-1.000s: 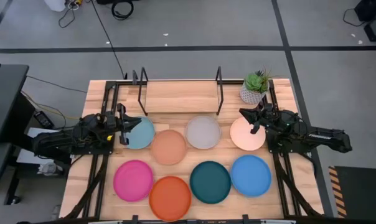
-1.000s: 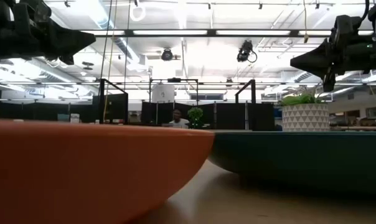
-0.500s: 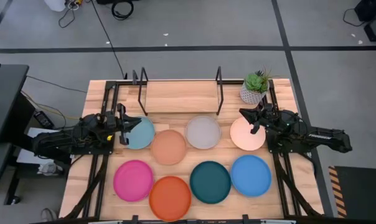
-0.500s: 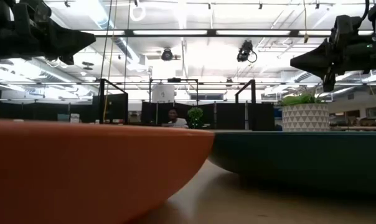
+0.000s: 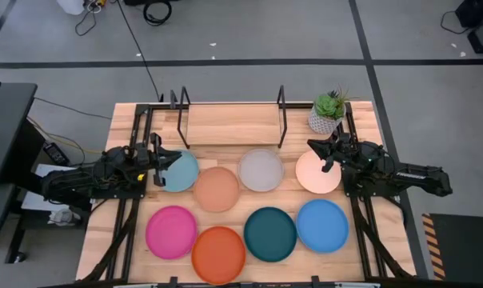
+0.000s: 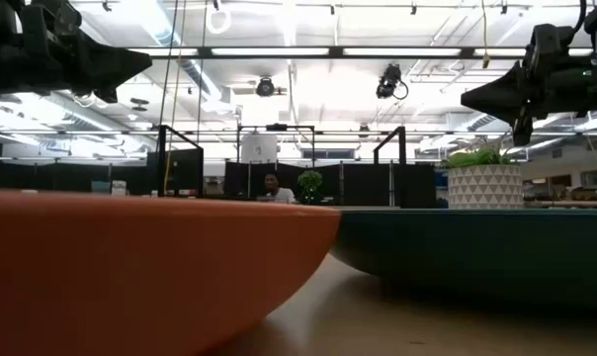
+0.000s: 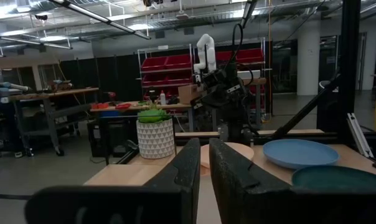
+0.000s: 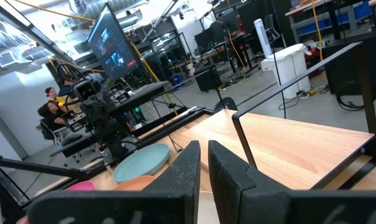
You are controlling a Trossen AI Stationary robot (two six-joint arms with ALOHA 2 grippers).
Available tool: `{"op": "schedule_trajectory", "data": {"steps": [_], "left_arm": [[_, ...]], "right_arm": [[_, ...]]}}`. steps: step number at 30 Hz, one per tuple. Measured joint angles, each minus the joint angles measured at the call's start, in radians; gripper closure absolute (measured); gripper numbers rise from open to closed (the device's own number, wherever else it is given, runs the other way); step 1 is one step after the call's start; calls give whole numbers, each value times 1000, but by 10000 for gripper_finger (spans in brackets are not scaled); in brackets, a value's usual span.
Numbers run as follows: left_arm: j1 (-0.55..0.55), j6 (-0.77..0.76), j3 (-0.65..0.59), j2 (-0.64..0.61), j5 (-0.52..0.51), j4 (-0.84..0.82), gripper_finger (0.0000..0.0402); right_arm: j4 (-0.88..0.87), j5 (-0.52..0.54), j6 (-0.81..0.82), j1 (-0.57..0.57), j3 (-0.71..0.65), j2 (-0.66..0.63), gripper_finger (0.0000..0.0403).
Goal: Place and stack plates onto a shelf
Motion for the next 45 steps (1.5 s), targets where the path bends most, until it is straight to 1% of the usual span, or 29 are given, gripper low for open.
{"op": "schedule_trajectory", "data": {"steps": [14,21,24,26,29,32,35,39,42,45], "left_arm": [[0,0,0,0,0,0,359],[0,-34,0,0,0,9,359],[0,-40,0,0,0,9,359],[0,-82,0,0,0,19,359],[0,-145,0,0,0,62,359],[0,-202,0,0,1,142,359],[0,-217,0,0,1,231,359],[0,-216,0,0,0,257,359],[0,-169,3,0,0,256,359],[0,-140,23,13,0,238,359]], "right_arm": [[0,0,0,0,0,0,365],[18,0,1,0,0,0,365],[69,7,1,0,0,0,365],[122,5,-27,0,0,0,365],[181,-38,-62,0,0,1,365],[259,-114,-133,0,0,14,365],[304,-165,-163,0,1,36,365],[223,-191,-173,0,25,89,365],[146,-204,-173,1,59,162,365],[128,-205,-179,10,78,263,365]]}}
